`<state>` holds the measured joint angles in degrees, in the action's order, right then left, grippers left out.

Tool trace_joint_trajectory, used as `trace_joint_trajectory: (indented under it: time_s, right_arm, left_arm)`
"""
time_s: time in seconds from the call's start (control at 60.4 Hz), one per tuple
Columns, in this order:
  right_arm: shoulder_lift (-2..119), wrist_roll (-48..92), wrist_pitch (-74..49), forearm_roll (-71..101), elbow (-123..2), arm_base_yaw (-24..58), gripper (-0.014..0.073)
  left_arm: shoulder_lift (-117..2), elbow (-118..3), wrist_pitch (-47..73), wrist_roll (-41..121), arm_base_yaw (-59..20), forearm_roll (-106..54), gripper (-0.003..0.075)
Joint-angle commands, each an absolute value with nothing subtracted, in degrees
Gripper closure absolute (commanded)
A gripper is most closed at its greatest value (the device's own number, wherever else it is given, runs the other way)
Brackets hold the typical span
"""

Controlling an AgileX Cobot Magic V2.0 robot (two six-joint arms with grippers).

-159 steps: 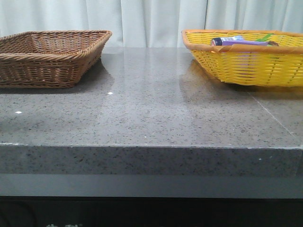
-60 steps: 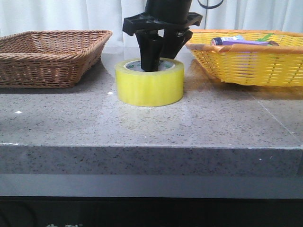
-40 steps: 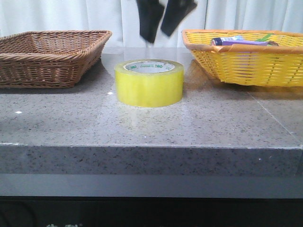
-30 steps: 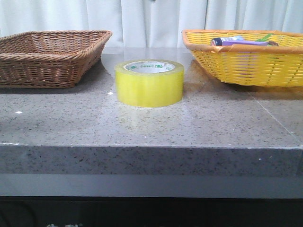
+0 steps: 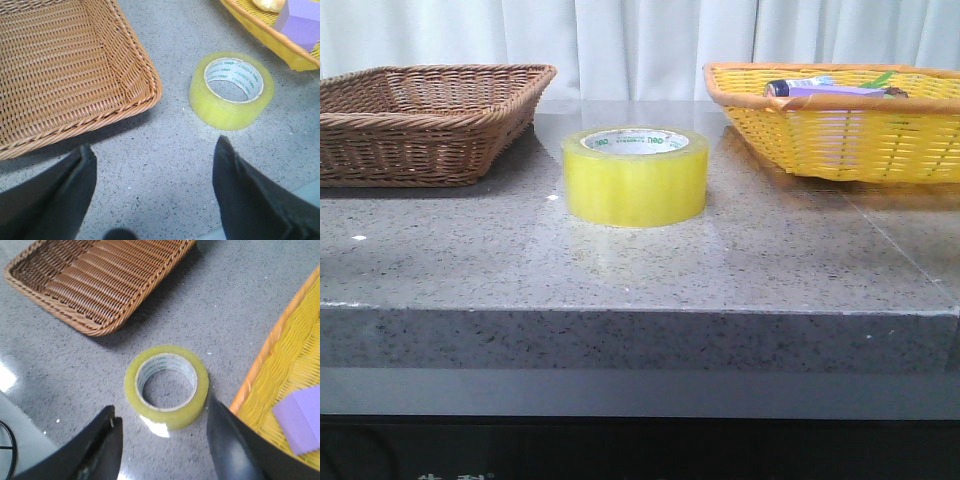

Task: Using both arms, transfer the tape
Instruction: 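Move the left gripper toward the tape roll on the table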

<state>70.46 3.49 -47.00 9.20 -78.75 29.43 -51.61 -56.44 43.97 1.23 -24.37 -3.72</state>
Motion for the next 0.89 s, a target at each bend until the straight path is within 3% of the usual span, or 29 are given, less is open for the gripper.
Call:
trace_joint_trajectory:
  time_s: [0.0, 0.464, 0.878]
  right_arm:
    - [64.8, 3.4, -42.3, 10.1, -76.1, 29.4, 0.018]
    - [45.3, 3.4, -38.0, 10.2, -56.3, 29.3, 0.018]
    - [42.9, 3.4, -36.9, 10.2, -54.1, 29.3, 0.018]
  left_arm:
    - [-51.4, -58.5, 39.9, 1.1, -24.8, -4.3, 0.023]
    - [-51.4, -58.5, 39.9, 1.1, -24.8, -4.3, 0.023]
    - [-51.4, -58.5, 39.8, 1.1, -24.8, -5.2, 0.023]
